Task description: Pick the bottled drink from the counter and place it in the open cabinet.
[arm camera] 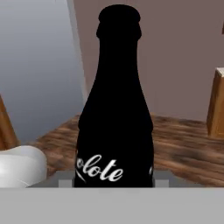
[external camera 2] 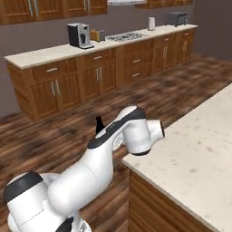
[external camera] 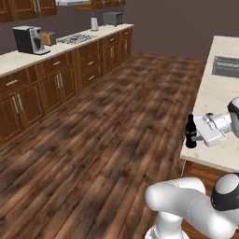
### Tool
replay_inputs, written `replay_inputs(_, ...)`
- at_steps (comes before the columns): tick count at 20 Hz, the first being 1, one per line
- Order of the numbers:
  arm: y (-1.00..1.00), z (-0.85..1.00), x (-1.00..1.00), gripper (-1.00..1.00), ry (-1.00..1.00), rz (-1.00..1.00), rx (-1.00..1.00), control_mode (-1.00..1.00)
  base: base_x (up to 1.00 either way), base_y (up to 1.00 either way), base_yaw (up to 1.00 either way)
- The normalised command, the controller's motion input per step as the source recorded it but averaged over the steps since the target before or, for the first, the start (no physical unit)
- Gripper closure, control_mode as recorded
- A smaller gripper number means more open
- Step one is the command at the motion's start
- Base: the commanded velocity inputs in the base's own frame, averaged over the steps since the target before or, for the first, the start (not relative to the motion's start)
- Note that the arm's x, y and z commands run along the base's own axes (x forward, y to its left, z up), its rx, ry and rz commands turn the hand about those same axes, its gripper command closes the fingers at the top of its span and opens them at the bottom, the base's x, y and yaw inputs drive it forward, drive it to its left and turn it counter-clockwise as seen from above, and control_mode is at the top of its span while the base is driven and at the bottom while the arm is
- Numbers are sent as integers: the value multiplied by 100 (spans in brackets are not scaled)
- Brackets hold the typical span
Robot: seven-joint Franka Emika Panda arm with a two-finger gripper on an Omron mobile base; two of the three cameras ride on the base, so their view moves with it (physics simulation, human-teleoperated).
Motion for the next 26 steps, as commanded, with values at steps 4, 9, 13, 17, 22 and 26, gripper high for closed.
replay_inputs(4, 0, 0, 0, 100, 0, 0, 0, 100, -7, 0, 100)
replay_inputs(9, 0, 0, 0, 100, 0, 0, 0, 100, -7, 0, 100)
replay_inputs(13, 0, 0, 0, 100, 0, 0, 0, 100, -7, 0, 100)
replay_inputs(17, 0, 0, 0, 100, 0, 0, 0, 100, -7, 0, 100)
replay_inputs(22, 0, 0, 0, 100, 0, 0, 0, 100, -6, 0, 100)
replay_inputs(26, 0, 0, 0, 100, 0, 0, 0, 100, -2, 0, 100)
